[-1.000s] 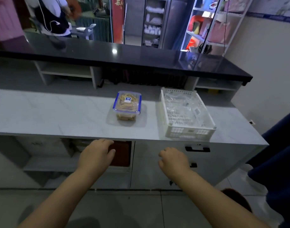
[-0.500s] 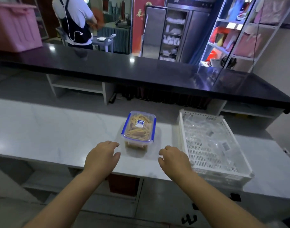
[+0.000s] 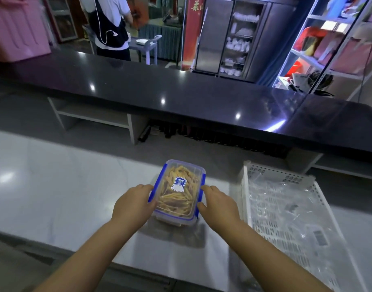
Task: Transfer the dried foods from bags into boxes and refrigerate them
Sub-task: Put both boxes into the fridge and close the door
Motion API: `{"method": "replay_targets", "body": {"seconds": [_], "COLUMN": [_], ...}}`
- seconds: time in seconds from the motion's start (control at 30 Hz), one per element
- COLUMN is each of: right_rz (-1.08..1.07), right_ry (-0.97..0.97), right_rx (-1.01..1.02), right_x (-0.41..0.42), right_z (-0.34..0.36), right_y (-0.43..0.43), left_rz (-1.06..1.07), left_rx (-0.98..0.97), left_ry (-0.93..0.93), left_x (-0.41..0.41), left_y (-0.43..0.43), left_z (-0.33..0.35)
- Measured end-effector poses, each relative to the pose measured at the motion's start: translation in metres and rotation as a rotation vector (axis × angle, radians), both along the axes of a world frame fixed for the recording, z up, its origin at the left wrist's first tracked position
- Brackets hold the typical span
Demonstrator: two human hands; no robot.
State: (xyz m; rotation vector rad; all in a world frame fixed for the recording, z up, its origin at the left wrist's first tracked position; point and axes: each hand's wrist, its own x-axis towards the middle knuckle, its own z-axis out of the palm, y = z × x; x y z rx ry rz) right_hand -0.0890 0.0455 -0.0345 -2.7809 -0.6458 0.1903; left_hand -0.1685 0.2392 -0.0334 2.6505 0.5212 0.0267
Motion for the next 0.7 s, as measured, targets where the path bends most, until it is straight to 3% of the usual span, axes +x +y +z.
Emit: {"method": "replay_targets", "body": {"seconds": [0.33, 0.5, 0.7], "right_rz": [-0.314, -0.582, -0.821], "right_ry": [0.297, 0.477, 0.502], "right_rx": [0.18, 0.435, 0.597], "right_x": [0.018, 0.021, 0.007], "right_z": [-0.017, -0.026, -0.027], "right_y": [0.028, 0.045, 0.062], "left_rz": [-0.115, -0.228, -0.352], "left_rx": [-0.202, -0.338, -0.389], "left_ry": [0.133, 0.242, 0.264], "left_x": [0.058, 0.08, 0.093], "left_y": [0.037, 0.061, 0.074], "left_z": [-0.026, -0.033, -0.04]}}
